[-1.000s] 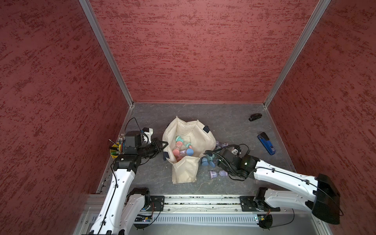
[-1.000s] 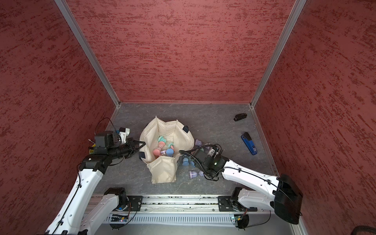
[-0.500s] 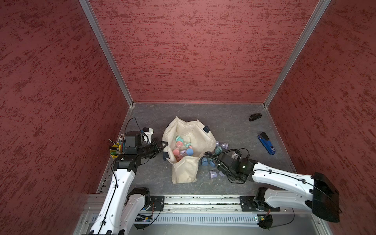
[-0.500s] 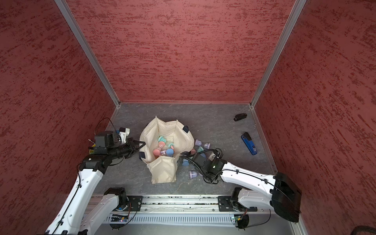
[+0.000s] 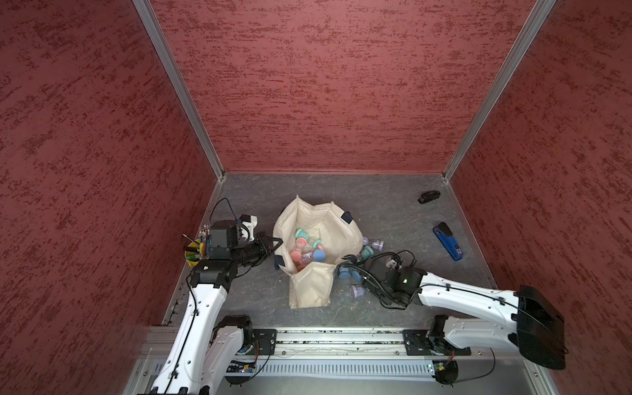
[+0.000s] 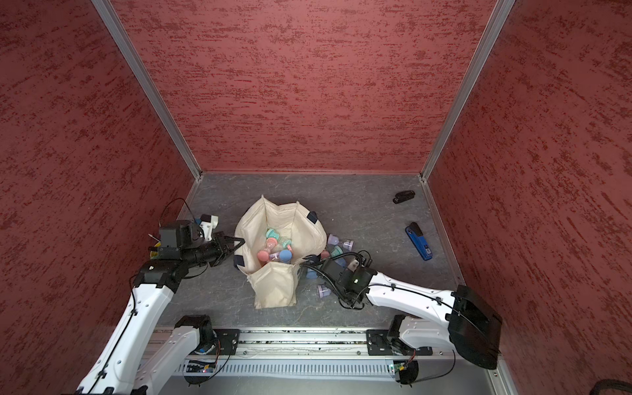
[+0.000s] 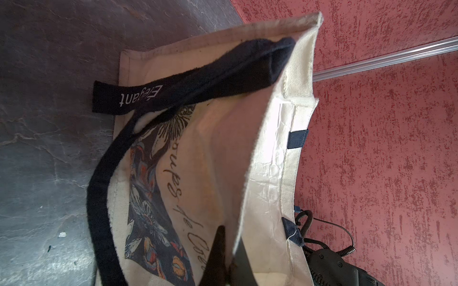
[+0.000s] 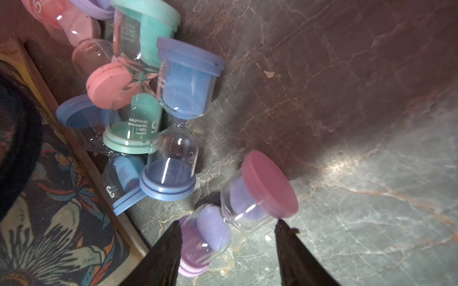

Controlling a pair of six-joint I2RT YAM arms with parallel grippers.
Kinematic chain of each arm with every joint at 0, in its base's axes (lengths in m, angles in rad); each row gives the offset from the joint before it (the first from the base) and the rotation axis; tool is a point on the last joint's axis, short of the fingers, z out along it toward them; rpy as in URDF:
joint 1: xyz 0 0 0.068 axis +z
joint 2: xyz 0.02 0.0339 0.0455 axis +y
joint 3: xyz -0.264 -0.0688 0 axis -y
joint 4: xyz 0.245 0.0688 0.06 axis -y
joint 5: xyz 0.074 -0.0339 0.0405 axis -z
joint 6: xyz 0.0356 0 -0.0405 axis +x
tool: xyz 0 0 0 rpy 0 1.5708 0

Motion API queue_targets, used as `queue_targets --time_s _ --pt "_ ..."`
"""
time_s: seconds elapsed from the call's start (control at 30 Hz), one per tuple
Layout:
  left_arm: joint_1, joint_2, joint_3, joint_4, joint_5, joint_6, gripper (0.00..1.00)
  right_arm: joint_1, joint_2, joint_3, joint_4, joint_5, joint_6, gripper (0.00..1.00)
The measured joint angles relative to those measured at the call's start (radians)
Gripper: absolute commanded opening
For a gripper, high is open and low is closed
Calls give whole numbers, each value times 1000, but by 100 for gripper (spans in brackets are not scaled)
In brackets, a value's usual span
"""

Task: Put the hourglass into the canvas bag
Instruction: Pick up the hourglass from the center of the board.

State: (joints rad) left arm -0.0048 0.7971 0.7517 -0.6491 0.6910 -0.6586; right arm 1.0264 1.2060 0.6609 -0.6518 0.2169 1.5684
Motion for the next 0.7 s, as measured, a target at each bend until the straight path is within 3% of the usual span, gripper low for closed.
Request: queue_targets --time_s 0.4,0.7 --pt "0 -1 0 3 0 0 0 -2 47 -42 52 -14 17 62" --pt "0 -6 -3 4 0 0 0 -50 50 -64 71 -38 12 49"
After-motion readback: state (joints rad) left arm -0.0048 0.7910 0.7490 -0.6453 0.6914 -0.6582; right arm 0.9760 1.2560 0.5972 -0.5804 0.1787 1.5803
